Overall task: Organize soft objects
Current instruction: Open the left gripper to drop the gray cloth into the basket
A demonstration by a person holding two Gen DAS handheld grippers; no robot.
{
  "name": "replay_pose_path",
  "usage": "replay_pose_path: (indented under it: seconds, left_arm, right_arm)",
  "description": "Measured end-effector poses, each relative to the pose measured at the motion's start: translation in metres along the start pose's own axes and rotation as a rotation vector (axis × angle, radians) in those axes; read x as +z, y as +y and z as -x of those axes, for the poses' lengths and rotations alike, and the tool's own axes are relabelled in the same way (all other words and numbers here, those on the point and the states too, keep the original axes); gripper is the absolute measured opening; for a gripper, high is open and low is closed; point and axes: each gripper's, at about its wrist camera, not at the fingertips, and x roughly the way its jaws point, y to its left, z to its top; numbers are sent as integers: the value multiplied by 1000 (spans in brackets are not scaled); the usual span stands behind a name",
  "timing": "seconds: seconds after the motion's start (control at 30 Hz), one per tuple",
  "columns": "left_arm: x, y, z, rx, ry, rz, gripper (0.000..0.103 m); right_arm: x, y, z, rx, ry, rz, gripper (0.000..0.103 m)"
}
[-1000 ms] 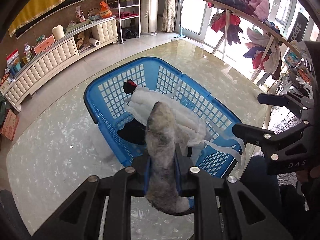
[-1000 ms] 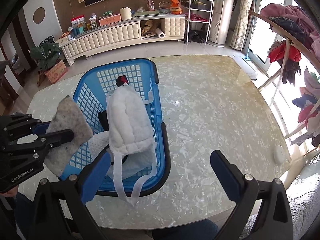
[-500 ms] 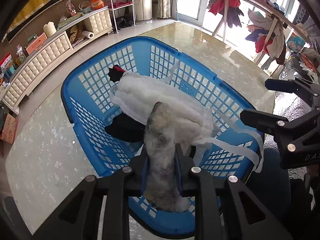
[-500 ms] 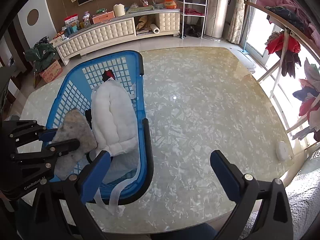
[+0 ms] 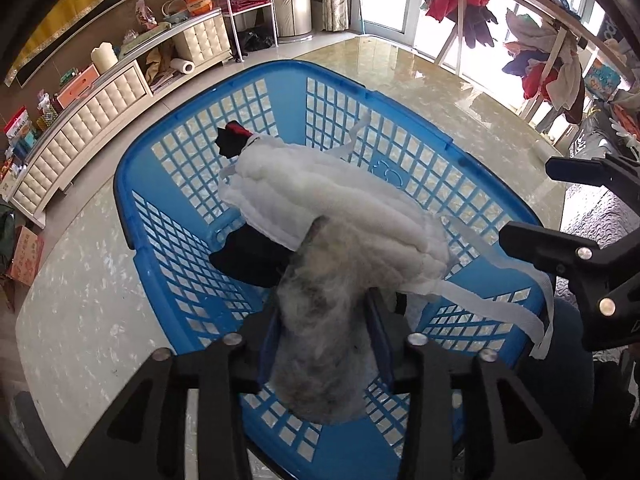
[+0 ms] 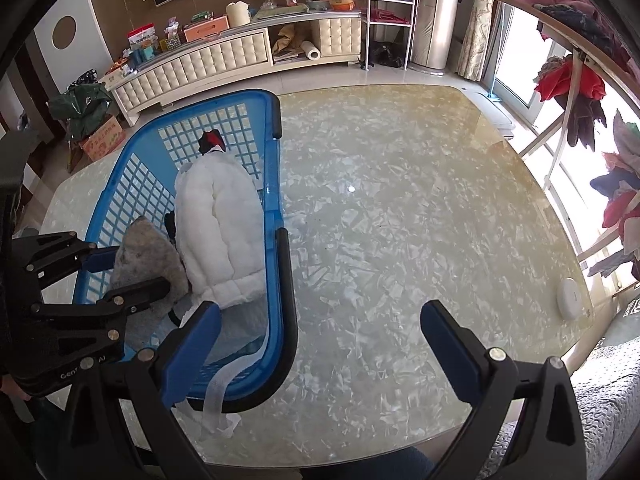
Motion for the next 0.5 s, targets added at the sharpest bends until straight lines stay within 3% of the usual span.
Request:
replay_pose_path:
  seconds: [0.07, 0.1, 0.13, 0.2, 0.3, 0.5]
  left_arm:
    - [1, -2, 2, -1, -10, -7, 67]
    - [1, -2, 3, 3, -18, -8, 81]
    - [2, -3, 6, 15, -29, -5, 86]
    - [3, -2, 11, 30, -54, 3, 87]
    - [4, -2, 19, 51, -75, 7, 102]
    - [2, 3, 36, 86, -111, 23, 102]
  right_arm:
    - [0, 0, 1, 1, -1, -1, 100]
    - [0, 0, 1, 2, -1, 0, 100]
    - [0, 0, 1, 2, -2, -1, 100]
    - [0, -1, 3, 2, -3, -4, 100]
    - [0, -1, 4, 16, 2, -9, 100]
    - [2, -2, 15, 24, -32, -21, 100]
